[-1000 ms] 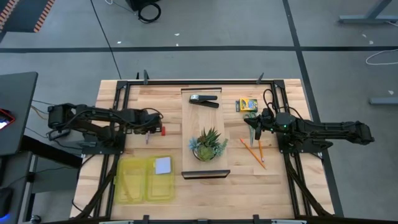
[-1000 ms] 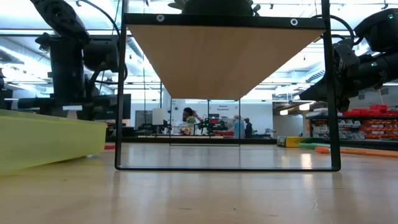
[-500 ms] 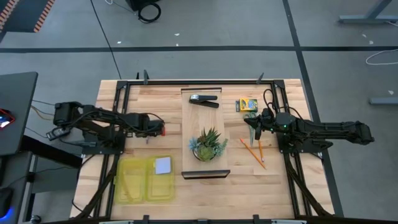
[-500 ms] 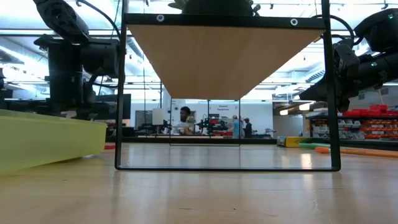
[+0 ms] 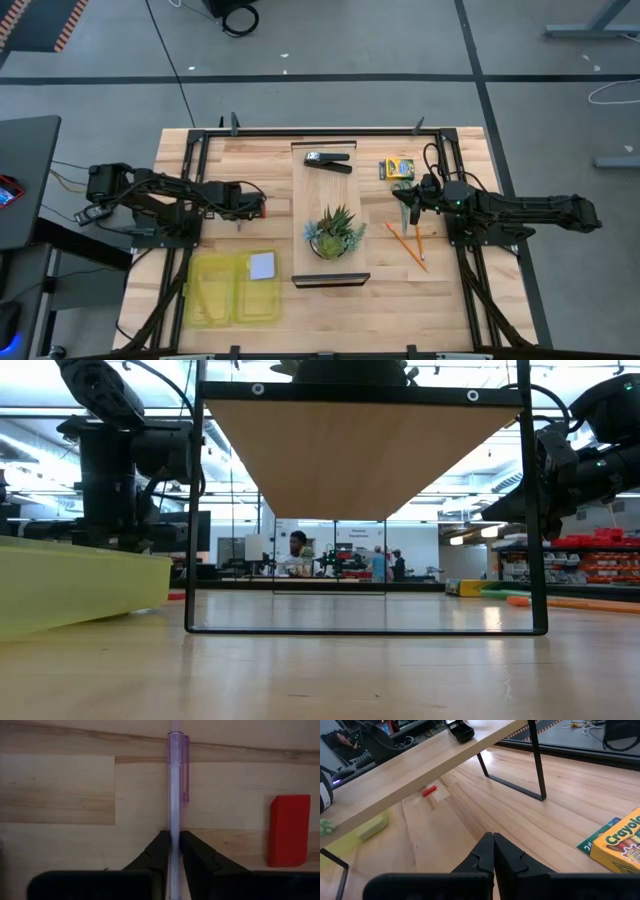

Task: Pack school essentials
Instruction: Put the pink ballpoint pen into the yellow supply box

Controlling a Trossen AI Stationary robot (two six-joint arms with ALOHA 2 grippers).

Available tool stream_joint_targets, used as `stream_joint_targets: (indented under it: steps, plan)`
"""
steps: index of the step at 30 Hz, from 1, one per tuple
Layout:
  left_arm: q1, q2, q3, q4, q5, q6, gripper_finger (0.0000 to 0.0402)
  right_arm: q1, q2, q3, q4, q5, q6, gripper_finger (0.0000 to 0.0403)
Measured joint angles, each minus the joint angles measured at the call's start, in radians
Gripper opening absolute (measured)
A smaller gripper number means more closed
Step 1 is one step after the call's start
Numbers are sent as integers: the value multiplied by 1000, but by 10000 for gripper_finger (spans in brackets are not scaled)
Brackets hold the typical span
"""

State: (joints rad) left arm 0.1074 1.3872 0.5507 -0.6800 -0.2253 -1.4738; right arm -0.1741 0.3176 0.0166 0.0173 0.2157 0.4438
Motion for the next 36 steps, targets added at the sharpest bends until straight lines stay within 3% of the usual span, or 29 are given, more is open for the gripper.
stream_joint_targets:
  steps: [4,36]
  plan:
    - [0,0,0,-2,0,25,21,0,0,0,0,0,0,10]
    - [-1,-160,-1,-28,27,81,26,0,0,0,0,0,0,10]
